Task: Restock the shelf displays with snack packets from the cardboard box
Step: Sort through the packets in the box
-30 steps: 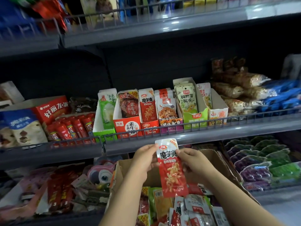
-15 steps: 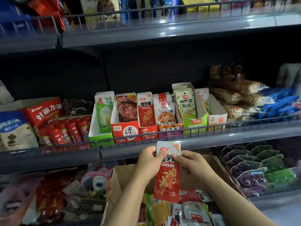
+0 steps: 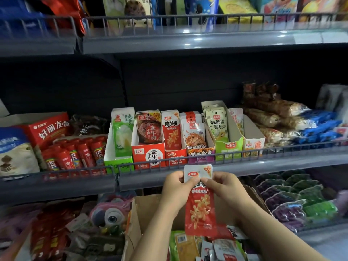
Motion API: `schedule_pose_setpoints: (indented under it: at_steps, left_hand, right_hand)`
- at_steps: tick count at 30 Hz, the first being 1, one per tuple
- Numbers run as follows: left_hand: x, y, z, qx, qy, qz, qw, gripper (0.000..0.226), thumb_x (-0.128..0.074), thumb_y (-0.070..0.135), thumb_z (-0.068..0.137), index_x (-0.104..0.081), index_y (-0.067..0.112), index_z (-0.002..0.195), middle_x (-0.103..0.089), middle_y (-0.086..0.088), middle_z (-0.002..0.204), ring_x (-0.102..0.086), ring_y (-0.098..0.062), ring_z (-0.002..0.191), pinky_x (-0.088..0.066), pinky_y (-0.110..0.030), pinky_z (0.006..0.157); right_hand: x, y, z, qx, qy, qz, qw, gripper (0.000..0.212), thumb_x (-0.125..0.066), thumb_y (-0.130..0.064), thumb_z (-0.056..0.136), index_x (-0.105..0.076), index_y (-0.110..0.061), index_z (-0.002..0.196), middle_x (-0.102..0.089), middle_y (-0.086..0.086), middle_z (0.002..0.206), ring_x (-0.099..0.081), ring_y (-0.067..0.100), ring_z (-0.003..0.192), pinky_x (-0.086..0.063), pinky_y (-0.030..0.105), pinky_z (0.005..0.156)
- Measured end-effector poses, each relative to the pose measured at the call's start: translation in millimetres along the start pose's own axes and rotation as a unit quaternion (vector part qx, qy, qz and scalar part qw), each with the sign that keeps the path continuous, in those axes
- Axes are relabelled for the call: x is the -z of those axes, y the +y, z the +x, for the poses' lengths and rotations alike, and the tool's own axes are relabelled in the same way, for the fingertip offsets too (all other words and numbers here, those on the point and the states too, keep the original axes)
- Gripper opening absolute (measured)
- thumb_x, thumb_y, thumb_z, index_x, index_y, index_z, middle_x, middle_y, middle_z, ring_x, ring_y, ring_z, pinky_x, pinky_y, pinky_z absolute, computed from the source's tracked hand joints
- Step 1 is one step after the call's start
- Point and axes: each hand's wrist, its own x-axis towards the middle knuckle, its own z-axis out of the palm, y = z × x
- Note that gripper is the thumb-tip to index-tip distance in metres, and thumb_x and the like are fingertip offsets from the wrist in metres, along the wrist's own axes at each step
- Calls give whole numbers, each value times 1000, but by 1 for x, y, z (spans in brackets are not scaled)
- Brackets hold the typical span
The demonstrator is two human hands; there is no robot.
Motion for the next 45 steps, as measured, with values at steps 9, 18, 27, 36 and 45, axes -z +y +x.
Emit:
schedule_pose_setpoints:
  at_steps: [9, 18, 27, 36, 45]
  left_hand:
    - [15, -1, 25, -122, 76, 71, 987, 26, -57, 42, 90, -59, 27, 111, -58, 16, 107, -57, -2, 99, -52, -24, 83]
    - [48, -16, 45, -211, 119, 473, 847, 56, -34, 29, 100, -10, 37, 149, 23, 7, 155, 23, -10, 141, 23, -41, 109]
    - [48, -16, 56, -192, 116, 514, 828, 63, -38, 34, 98, -2, 34, 150, 14, 1, 158, 17, -18, 144, 12, -49, 113]
    - [47, -14, 58, -225, 146, 473, 839, 51, -50, 20, 92, -38, 29, 142, -10, -4, 158, -1, -23, 146, 7, -51, 113]
    - [48, -27, 71, -242, 167, 484, 824, 48, -81, 25, 60, -69, 30, 107, -54, -8, 133, -46, -28, 128, -28, -57, 104]
  right_hand:
    - [2, -39, 33, -11, 2, -36, 999, 25, -63, -25, 89, -63, -3, 76, -71, 9, 75, -65, 11, 59, -51, 23, 53]
    - [-1, -86, 101, 29, 71, -102, 992, 27, -59, -33, 91, -66, -7, 86, -71, 6, 78, -64, 16, 62, -50, 25, 55]
    - [-25, -116, 171, 79, 151, -81, 982, 18, -56, -31, 94, -62, -15, 97, -70, 4, 94, -68, 22, 85, -57, 41, 77]
    - [-42, -104, 210, 51, 105, -201, 973, 9, -59, -18, 91, -61, -17, 100, -68, 7, 96, -67, 20, 80, -54, 32, 67]
    - [-48, -88, 230, 71, 120, -278, 951, 22, -50, -12, 92, -64, -15, 110, -66, 7, 106, -58, 17, 83, -40, 18, 52]
